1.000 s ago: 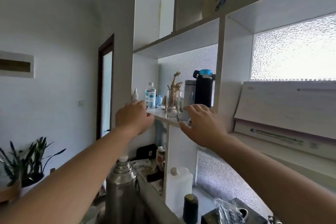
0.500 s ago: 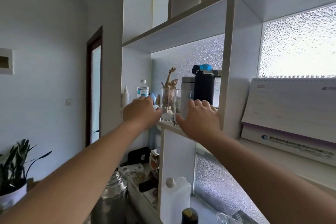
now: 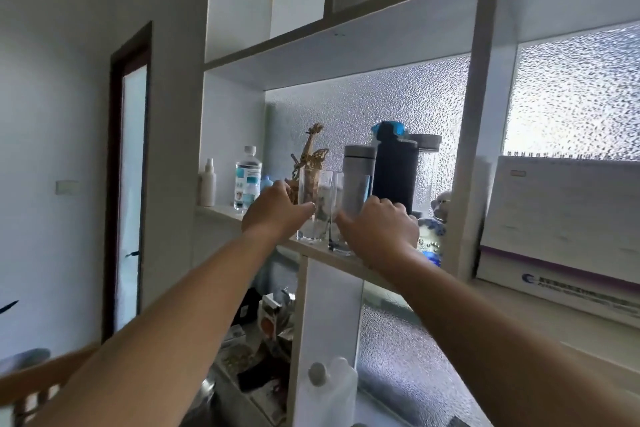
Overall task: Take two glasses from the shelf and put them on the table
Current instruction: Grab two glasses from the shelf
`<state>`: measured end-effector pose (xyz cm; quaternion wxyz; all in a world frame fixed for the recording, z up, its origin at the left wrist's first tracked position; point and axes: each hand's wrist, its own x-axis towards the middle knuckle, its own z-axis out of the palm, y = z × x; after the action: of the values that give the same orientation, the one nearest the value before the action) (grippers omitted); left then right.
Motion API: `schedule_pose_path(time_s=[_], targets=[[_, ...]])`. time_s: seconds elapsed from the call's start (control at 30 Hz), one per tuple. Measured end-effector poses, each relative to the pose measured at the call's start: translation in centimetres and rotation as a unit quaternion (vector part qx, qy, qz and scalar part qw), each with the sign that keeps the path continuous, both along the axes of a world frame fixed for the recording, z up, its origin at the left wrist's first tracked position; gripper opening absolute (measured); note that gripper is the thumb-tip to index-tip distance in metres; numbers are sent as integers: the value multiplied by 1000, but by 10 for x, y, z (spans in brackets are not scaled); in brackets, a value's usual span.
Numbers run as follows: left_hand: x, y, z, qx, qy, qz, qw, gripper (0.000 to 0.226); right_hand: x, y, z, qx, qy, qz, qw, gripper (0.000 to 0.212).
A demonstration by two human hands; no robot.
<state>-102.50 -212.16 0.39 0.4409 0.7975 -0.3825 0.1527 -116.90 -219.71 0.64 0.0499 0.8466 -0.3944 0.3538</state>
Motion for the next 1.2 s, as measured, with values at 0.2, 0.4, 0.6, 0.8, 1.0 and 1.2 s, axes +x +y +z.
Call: schedule_pose_path(time_s=[0.2,0.4,0.6,0.8,1.0,1.2], targets=[[12,-23,-9,-27,50,-50,997,80,12,-1,-3,42,-31,-29,998,77],[15,-47,-23,-52,103,-94,989,87,22,-4,-5,75,-44,-57,995,79],[20,-59,-34,-100,92,-80,988,81,24,-11,-1,131,-22,-28,991,61],[24,-60,-39,-120,87,-93,985,79,24,-13,6,136,-53,-31,989,61],[28,-56,-42,-145,69,-103,982,72,23,-20,5,154,-91,-17,984,63],[25,-51,-42,-154,56,-90,982,72,19,-23,2,154,-134,10,979,62]])
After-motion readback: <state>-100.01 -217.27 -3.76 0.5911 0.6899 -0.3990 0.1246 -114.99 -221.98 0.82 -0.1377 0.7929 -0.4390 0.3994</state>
